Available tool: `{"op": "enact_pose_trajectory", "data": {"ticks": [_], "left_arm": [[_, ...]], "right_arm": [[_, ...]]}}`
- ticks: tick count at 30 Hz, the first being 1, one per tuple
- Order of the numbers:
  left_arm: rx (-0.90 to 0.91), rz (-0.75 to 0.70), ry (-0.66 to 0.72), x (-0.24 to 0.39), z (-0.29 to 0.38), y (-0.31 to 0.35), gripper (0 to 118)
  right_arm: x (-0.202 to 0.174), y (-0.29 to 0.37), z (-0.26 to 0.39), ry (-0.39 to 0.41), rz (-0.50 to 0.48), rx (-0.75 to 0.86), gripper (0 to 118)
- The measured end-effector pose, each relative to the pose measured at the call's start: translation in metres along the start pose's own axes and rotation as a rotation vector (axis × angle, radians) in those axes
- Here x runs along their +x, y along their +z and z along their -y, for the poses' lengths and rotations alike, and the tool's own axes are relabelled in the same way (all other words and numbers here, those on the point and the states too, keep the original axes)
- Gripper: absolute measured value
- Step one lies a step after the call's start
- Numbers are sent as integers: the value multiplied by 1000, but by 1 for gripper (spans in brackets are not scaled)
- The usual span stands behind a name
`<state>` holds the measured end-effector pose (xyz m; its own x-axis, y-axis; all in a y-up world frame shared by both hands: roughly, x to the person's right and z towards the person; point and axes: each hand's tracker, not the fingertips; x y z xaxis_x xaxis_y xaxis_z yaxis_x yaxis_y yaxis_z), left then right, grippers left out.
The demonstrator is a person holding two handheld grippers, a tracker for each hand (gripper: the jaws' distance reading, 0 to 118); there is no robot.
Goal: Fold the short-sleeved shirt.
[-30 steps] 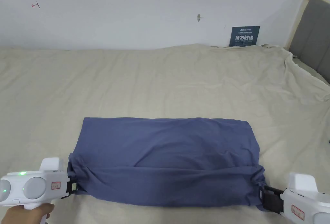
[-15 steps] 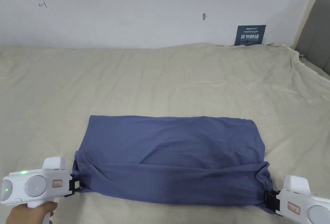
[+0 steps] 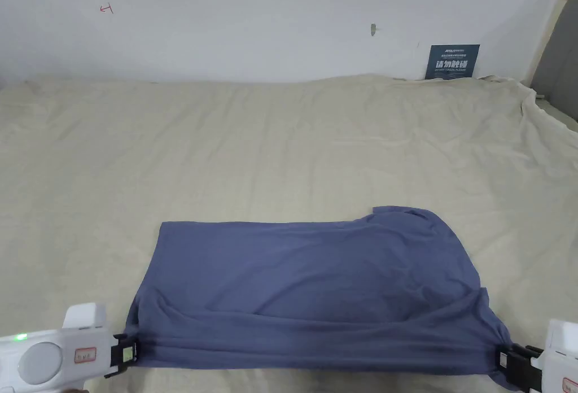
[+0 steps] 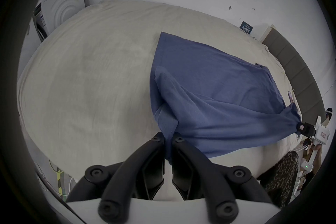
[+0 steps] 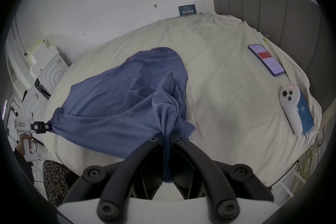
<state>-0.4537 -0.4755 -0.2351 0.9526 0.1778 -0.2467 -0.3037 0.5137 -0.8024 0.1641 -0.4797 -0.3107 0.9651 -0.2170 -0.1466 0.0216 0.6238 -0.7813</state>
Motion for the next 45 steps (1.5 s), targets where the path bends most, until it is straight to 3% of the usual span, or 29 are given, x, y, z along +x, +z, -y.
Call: {"op": "enact_pose_trajectory", "data": {"ticks": [6,15,17,18,19,20,21,22,27,30,33,34,35,36,37,38,42,45], "left_arm": [[-43,-20,26,-3,33,-17,3],[-59,-67,59,5,32,-27,5],[-66,-74,70,7,28,-23,29],[-70,-81,69,9,26,-20,47],[-69,-85,64,12,22,-13,72],[-55,-85,56,14,19,-6,84],[0,-74,44,17,15,3,95],[47,-73,34,21,10,13,100],[233,-69,-12,44,-23,67,100],[331,-72,-34,57,-40,90,98],[431,-73,-62,70,-53,104,69],[468,-73,-76,73,-55,107,41],[486,-69,-78,75,-58,107,21],[498,-55,-83,77,-60,107,7],[512,-42,-81,78,-63,105,0],[520,-33,-70,78,-65,104,0],[507,-23,-85,79,-81,82,0],[454,-20,-88,75,-101,58,0]], "right_arm": [[6,-23,29,-25,43,-71,5],[6,-36,40,-75,77,-96,6],[2,-27,34,-60,98,-99,25],[0,-21,30,-46,104,-87,41],[-3,-13,24,-29,105,-61,65],[-8,-2,17,-16,102,-26,76],[-12,7,10,-10,96,14,79],[-17,18,1,-5,89,57,79],[-46,70,-41,45,36,271,79],[-63,89,-59,72,27,369,78],[-79,95,-69,123,59,449,69],[-84,96,-71,143,79,465,58],[-87,96,-73,153,80,475,47],[-91,95,-75,164,81,490,33],[-94,93,-77,165,80,503,5],[-97,92,-79,169,79,510,0],[-100,81,-92,155,18,524,0],[-105,70,-102,173,41,526,0]]}}
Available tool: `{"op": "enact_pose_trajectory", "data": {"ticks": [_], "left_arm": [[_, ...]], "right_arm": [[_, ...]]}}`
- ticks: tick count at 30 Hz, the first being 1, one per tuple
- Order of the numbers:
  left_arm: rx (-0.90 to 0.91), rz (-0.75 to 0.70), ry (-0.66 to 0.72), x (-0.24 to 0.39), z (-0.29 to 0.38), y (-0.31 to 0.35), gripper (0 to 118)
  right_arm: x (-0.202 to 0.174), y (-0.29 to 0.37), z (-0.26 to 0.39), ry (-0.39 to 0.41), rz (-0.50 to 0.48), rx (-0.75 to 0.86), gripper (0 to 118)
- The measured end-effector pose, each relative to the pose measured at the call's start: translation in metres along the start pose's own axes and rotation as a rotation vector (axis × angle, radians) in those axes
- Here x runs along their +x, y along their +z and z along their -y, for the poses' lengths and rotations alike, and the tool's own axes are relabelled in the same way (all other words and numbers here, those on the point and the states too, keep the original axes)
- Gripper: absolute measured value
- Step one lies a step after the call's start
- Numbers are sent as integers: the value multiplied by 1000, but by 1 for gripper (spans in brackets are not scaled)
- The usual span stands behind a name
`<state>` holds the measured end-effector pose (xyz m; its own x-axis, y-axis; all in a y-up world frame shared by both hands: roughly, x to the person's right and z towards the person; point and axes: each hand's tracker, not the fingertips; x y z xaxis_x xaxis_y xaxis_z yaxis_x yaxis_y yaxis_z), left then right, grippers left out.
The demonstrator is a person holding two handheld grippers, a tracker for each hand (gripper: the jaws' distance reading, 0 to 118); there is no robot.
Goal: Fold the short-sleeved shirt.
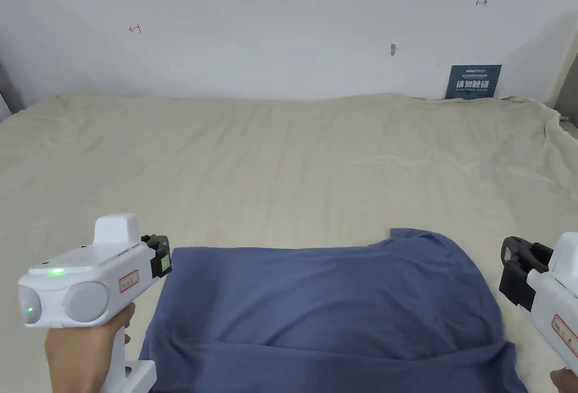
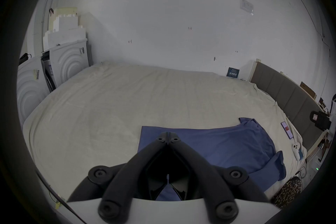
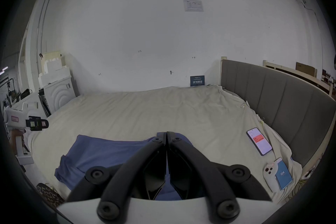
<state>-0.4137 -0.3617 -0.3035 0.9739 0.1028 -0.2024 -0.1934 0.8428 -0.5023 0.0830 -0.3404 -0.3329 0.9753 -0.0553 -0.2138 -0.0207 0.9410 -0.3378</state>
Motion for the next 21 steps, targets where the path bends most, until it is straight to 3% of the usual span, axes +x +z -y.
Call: {"op": "enact_pose_trajectory", "data": {"ticks": [10,12,13,14,15,18,21], "left_arm": [[-260,-28,-10,-36,-27,-146,3],[-320,-38,17,-45,-30,-172,26],[-339,-29,38,-49,-31,-183,54],[-364,-33,46,-50,-31,-192,71],[-392,-46,48,-52,-31,-204,80],[-403,-68,13,-55,-24,-232,84],[-460,-92,6,-57,-16,-257,80]], "right_arm": [[4,-65,2,-7,-3,-64,0],[8,-75,6,-18,-5,-85,0],[9,-81,9,-21,-5,-97,0],[10,-85,11,-20,-1,-105,0],[11,-89,14,-15,5,-114,0],[15,-100,20,-6,19,-136,0],[21,-107,25,-11,34,-155,0]]}}
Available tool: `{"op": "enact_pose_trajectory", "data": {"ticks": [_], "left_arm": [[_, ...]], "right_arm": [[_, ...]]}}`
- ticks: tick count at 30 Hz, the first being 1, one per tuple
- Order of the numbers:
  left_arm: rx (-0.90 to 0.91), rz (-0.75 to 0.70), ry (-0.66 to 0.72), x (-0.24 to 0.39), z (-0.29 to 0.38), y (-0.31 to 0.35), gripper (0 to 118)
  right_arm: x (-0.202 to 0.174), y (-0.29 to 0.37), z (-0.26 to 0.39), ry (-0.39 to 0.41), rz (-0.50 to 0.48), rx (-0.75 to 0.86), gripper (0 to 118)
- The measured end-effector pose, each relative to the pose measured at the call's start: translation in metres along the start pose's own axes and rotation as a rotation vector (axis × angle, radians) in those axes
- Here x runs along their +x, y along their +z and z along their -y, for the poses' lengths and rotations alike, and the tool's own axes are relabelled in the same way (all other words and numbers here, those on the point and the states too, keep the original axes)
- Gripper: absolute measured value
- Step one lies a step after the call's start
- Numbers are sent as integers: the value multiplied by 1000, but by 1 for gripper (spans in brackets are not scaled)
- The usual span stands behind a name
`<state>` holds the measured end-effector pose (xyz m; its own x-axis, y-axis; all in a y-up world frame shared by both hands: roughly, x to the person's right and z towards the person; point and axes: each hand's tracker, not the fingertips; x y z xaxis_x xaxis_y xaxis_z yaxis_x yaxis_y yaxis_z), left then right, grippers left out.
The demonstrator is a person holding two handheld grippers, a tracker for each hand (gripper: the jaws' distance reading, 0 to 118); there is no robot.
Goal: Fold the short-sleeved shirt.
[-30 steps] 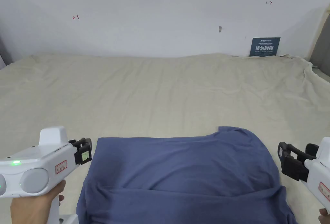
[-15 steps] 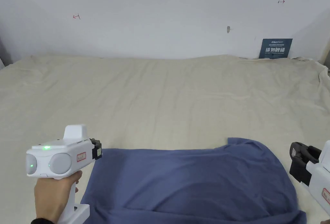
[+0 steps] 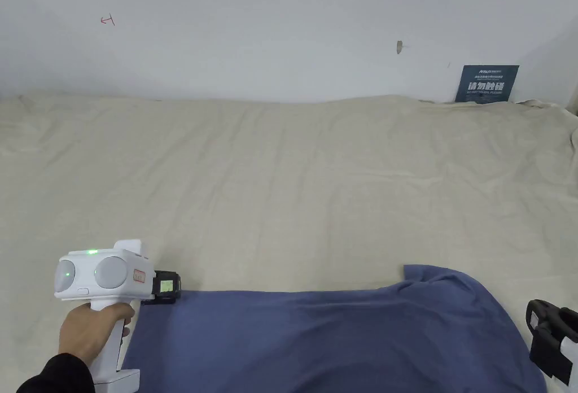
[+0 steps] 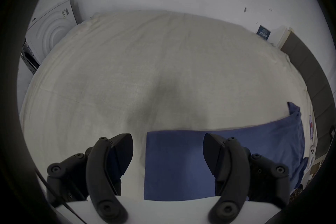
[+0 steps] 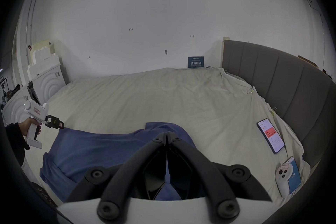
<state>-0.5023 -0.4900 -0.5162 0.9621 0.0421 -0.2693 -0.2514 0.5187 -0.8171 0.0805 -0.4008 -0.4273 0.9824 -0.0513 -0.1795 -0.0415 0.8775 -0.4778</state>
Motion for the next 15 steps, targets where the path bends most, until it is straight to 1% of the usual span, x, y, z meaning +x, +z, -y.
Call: {"op": "enact_pose_trajectory", "data": {"ticks": [1,2,3,4,5,6,7,8,10,13,14,15], "left_arm": [[-10,-3,-2,2,1,-5,68],[-14,-3,-6,2,2,-10,49],[-20,-3,-16,3,3,-15,49],[-32,-4,-18,4,4,-18,43],[-51,-2,-11,5,7,-21,30],[-42,3,-13,6,11,-19,19],[-18,0,-19,7,12,-17,15],[-18,9,-24,6,12,-17,9],[-21,19,-22,8,12,-13,1],[40,48,-46,16,14,12,0],[72,61,-59,18,15,23,0],[91,79,-69,20,16,33,0]], "right_arm": [[2,-2,1,-1,5,-4,0],[3,-4,2,-2,8,-9,0],[5,-6,2,-2,12,-16,0],[7,-9,3,-1,15,-22,0],[9,-11,2,-3,16,-28,0],[10,-13,2,-7,15,-33,0],[12,-15,0,-13,9,-39,0],[14,-19,-1,-15,8,-44,0],[18,-32,-6,-14,6,-60,0],[26,-60,-17,-16,-13,-118,1],[29,-74,-20,-14,-18,-133,3],[31,-86,-23,-3,-30,-163,9]]}}
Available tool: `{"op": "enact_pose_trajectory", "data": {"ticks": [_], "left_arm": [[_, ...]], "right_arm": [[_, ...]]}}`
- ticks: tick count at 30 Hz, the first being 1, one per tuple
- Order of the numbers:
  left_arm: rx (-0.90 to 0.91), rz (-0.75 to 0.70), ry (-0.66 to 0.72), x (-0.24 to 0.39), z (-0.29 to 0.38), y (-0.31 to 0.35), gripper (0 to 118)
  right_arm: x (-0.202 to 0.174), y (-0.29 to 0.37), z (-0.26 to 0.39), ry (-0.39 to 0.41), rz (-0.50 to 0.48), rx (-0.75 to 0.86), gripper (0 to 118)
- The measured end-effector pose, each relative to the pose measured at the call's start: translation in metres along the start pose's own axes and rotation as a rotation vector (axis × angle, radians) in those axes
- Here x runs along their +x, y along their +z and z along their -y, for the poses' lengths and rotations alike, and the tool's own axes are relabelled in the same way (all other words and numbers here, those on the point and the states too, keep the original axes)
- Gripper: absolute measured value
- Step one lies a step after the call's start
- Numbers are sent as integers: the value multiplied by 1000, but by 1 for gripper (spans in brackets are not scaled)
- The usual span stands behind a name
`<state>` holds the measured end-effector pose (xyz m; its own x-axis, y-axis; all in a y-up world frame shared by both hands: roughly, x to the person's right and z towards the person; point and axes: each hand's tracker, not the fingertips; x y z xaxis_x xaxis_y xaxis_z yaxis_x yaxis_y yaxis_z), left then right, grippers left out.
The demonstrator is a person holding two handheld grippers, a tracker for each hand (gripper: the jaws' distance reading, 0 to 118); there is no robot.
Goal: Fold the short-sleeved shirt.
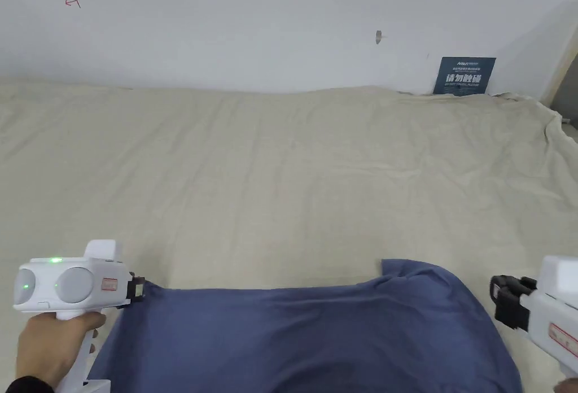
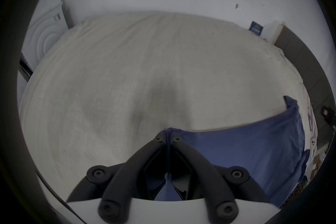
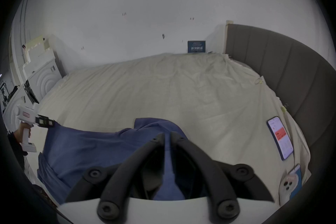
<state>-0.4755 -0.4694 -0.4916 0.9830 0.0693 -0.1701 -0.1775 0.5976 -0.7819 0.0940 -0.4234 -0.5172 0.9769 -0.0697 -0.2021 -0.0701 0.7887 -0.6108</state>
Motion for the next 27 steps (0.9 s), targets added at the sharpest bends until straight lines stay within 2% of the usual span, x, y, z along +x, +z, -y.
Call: {"op": "enact_pose_trajectory", "data": {"ticks": [3,4,9,11,12,14,16,21,27], "left_arm": [[56,30,-44,10,0,33,0],[68,31,-56,12,0,42,0],[85,44,-83,17,-2,68,0],[91,46,-83,16,-4,70,0],[93,48,-83,16,-4,72,0],[91,48,-82,14,-5,70,0],[85,41,-84,14,-4,70,0],[75,28,-66,6,2,67,0],[73,6,0,-2,22,81,0]], "right_arm": [[6,-43,-9,25,-9,-91,62],[8,-58,-10,22,-27,-138,73],[13,-120,-5,23,24,-262,73],[12,-135,0,53,42,-305,71],[11,-141,3,62,60,-326,66],[9,-148,8,82,68,-350,38],[9,-147,13,65,54,-350,2],[11,-115,13,11,14,-268,2],[19,-22,-2,-31,-84,-96,1]]}}
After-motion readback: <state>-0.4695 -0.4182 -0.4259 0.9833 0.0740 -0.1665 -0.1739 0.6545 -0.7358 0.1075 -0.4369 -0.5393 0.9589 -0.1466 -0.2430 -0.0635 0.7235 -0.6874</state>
